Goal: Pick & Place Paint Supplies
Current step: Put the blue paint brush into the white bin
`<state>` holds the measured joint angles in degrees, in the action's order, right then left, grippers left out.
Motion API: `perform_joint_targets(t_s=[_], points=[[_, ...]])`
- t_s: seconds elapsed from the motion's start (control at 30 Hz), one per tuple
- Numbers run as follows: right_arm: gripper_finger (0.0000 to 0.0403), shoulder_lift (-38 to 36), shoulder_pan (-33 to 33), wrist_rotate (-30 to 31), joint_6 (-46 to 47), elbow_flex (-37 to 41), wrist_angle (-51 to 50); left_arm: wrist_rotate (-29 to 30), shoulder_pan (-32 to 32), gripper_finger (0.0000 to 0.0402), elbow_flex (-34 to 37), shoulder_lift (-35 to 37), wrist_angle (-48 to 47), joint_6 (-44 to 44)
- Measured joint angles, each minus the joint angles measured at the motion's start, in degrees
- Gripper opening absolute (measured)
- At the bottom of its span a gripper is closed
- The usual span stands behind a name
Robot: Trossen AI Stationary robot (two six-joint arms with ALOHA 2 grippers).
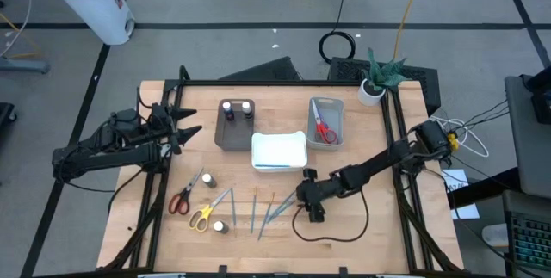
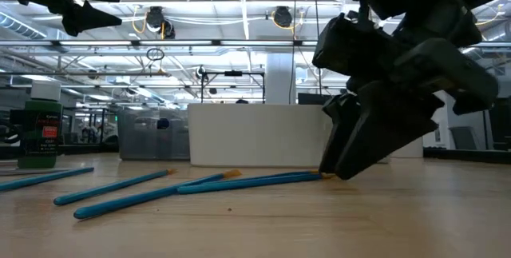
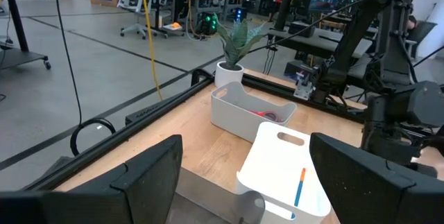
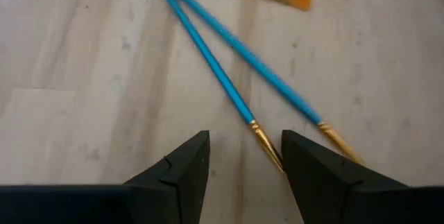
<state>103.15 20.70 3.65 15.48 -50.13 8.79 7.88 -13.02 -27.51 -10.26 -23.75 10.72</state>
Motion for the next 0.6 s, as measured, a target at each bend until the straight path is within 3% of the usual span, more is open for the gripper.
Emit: perform_joint_targets(t_s=[0.3, 0.6], points=[[0.0166, 0.0, 0.3, -0.5, 3.2, -0.1, -2.7, -0.2, 0.0, 0.0324, 0.0, 0.0, 0.0, 0.0], [0.0166, 0.0, 1.2, 2.2, -2.9, -0.1, -4.5, -0.2, 0.0, 0.0324, 0.0, 0.0, 0.0, 0.0]])
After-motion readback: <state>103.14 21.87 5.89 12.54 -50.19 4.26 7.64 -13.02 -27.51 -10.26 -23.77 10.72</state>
